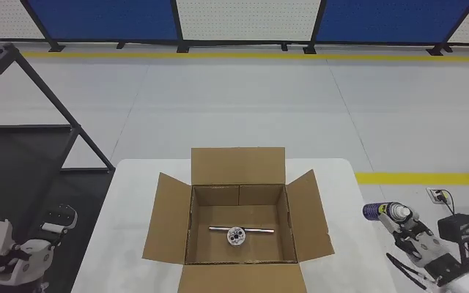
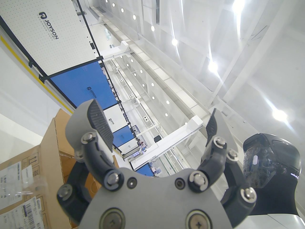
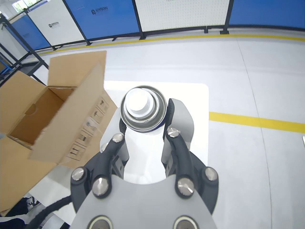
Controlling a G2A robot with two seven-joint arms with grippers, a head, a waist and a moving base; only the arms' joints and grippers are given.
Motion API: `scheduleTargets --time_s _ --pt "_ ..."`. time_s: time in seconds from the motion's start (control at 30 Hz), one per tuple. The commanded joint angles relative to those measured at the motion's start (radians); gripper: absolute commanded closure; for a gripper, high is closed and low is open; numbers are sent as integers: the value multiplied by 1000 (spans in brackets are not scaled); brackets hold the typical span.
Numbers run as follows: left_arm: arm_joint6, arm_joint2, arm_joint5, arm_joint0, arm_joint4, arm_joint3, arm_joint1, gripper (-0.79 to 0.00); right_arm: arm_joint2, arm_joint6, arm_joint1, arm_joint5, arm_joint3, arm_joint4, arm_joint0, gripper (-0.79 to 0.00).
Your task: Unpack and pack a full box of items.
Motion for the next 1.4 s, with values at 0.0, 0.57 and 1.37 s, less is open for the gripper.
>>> scheduleTargets --time_s 0.0,0.57,1.37 --pt "0 0 0 0 0 0 0 -785 14 11 0 -25 -97 3 -34 0" --pt "0 0 0 0 0 0 0 -785 -422 179 24 -165 -216 -201 211 0" --pt "0 0 0 0 0 0 0 -785 -1092 447 -88 462 175 -436 742 0"
